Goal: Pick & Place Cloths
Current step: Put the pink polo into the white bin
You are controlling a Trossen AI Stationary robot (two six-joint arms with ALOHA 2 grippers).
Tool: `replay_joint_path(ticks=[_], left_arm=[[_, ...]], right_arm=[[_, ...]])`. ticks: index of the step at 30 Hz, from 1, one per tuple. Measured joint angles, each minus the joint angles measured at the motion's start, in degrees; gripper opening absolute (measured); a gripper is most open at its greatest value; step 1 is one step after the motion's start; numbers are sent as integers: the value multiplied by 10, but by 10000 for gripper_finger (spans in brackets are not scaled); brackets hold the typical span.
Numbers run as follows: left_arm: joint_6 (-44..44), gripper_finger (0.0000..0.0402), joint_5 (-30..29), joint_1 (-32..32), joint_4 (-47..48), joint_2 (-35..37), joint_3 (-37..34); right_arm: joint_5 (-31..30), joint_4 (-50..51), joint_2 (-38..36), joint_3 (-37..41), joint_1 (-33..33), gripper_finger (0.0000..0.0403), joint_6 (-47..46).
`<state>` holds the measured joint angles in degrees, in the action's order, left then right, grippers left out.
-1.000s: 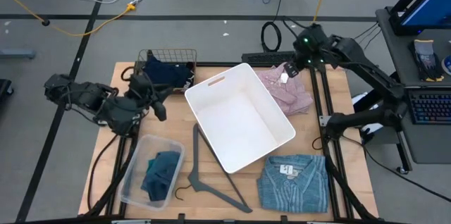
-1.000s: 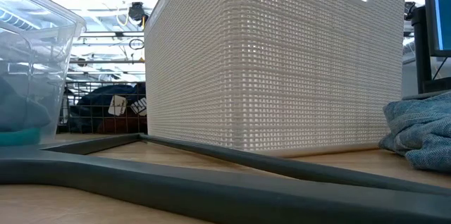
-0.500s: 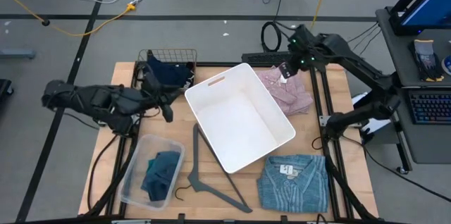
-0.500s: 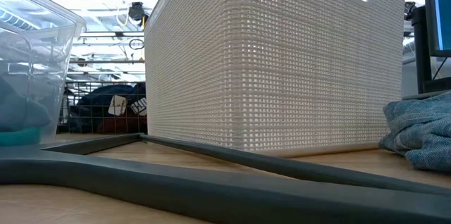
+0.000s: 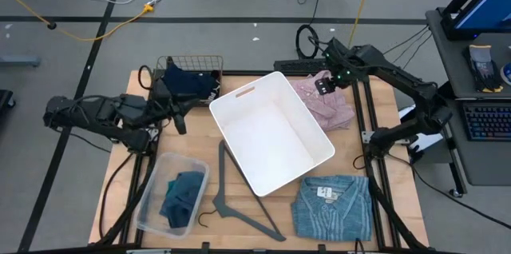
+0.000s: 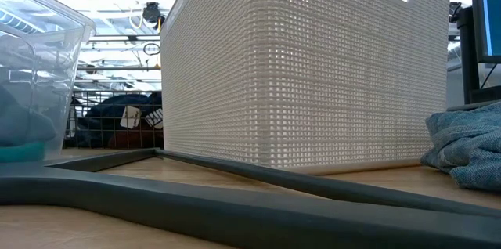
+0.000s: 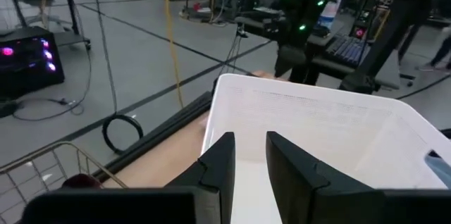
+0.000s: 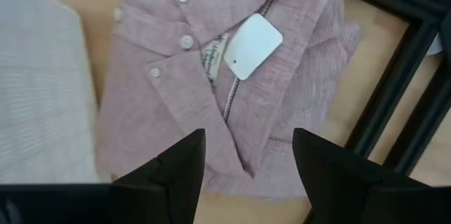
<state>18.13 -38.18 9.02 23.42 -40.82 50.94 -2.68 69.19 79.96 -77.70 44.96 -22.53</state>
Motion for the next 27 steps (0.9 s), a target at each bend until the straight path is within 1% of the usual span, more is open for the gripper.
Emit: replay_joint_path(ticks=[3,13,18,22,27], left_arm=[[-5,81,24,-9,0,6,0],[-15,81,54,-43,1,12,0],[-15,81,73,-61,1,12,0],[-11,81,95,-75,0,13,0],[4,81,103,-85,0,12,0]], right_arm=[[0,-21,-1,26,14,208,-8],[0,-115,-1,98,53,212,-23],[-8,-170,-1,118,57,217,39],[-49,-214,-1,122,57,212,56],[-47,-219,-1,122,57,211,67]])
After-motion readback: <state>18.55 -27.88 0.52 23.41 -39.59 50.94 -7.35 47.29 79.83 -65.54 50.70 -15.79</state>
